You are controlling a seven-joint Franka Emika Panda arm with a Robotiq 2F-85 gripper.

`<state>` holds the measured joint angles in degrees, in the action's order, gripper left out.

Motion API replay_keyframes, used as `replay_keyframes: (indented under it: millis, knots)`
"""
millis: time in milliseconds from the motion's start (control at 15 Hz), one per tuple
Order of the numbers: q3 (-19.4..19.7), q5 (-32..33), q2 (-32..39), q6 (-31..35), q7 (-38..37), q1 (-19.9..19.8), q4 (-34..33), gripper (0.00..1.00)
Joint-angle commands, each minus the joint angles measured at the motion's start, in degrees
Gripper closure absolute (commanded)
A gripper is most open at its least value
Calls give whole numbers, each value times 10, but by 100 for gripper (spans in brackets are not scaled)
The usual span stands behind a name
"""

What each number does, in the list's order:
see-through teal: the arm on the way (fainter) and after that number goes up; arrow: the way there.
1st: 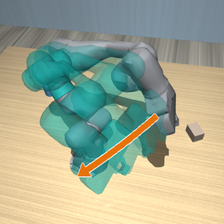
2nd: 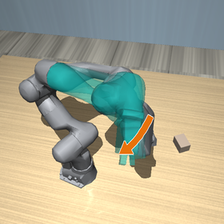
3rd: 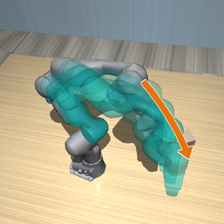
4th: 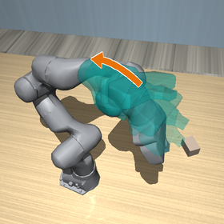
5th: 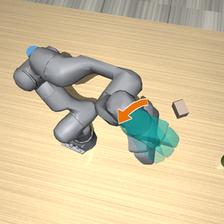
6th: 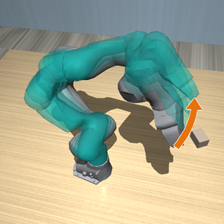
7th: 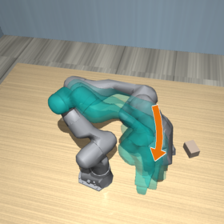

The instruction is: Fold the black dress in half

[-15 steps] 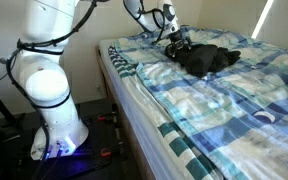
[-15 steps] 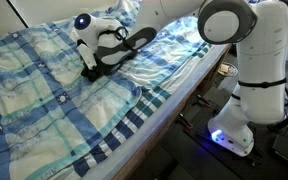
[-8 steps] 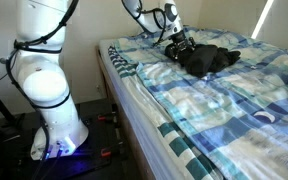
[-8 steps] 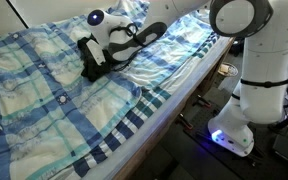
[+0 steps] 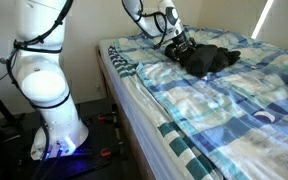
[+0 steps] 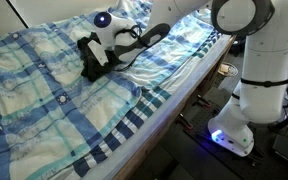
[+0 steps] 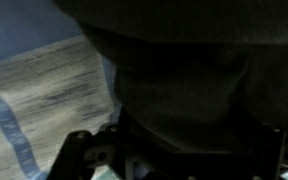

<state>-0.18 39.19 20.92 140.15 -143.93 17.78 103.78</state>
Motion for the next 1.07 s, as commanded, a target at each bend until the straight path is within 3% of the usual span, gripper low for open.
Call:
replay_keyframes:
  millis: [0,533,667,1000]
  knots:
    - [1,9,-8,46,12,-10,23,0]
    - [13,8,15,92,21,-13,12,0]
    - [17,5,18,100,23,-14,10,26]
    - [31,6,19,127,12,-12,11,64]
